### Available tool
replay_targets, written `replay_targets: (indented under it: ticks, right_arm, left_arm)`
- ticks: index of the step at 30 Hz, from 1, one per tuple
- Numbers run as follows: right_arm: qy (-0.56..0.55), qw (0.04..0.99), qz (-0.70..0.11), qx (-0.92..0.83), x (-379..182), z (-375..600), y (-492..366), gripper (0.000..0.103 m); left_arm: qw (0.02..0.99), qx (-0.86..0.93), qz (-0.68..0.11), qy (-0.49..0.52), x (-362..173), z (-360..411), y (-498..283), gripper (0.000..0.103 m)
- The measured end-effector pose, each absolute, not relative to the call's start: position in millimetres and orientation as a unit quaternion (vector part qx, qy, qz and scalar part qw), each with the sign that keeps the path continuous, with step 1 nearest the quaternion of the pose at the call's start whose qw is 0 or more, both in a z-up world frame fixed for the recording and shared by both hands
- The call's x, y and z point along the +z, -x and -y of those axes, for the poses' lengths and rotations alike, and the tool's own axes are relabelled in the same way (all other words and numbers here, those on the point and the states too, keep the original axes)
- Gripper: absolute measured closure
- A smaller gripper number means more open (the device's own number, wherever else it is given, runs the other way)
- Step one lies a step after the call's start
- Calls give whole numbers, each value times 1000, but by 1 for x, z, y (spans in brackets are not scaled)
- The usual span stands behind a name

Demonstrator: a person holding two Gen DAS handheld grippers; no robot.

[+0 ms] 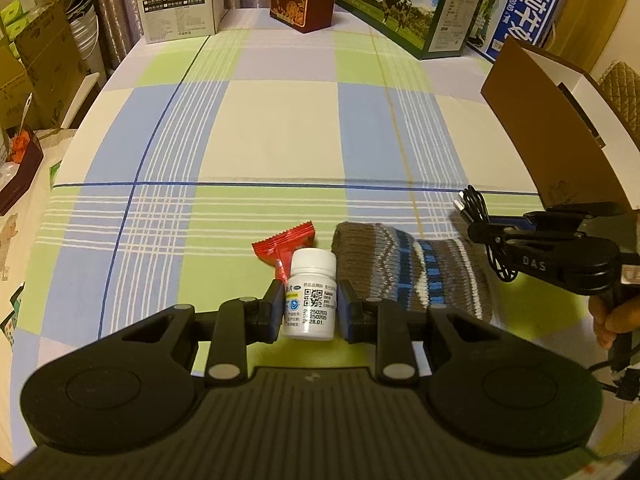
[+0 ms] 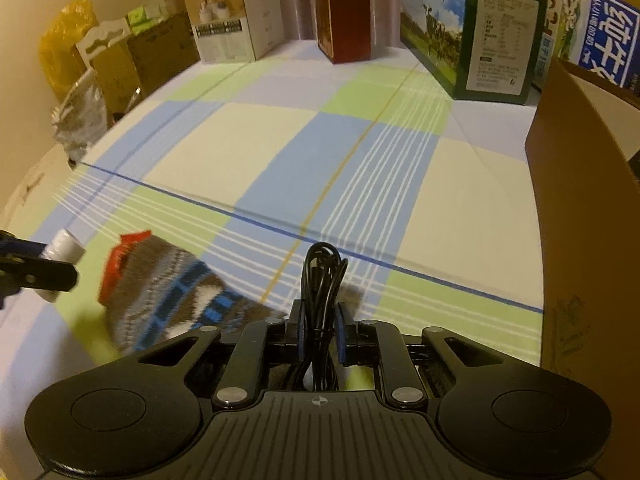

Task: Organize objects
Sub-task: 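Carry pill bottle with left tool while right tool carries cable to brown box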

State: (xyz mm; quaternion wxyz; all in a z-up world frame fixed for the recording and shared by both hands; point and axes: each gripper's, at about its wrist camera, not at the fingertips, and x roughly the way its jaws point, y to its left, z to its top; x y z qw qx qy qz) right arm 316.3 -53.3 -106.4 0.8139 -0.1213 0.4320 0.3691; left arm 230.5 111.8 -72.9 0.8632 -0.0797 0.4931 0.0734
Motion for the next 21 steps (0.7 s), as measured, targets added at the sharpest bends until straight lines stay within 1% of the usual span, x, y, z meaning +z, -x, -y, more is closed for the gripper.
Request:
replay_targets:
  ticks: [9, 21]
  right_arm:
    - [62, 818, -435, 371, -75, 85, -298, 92]
    - [9, 824, -435, 363, -39, 133, -274, 92]
  left_arm:
    - [872, 55, -482, 73, -61, -97, -225, 80]
    - [883, 11, -465, 63, -43, -61, -225, 80]
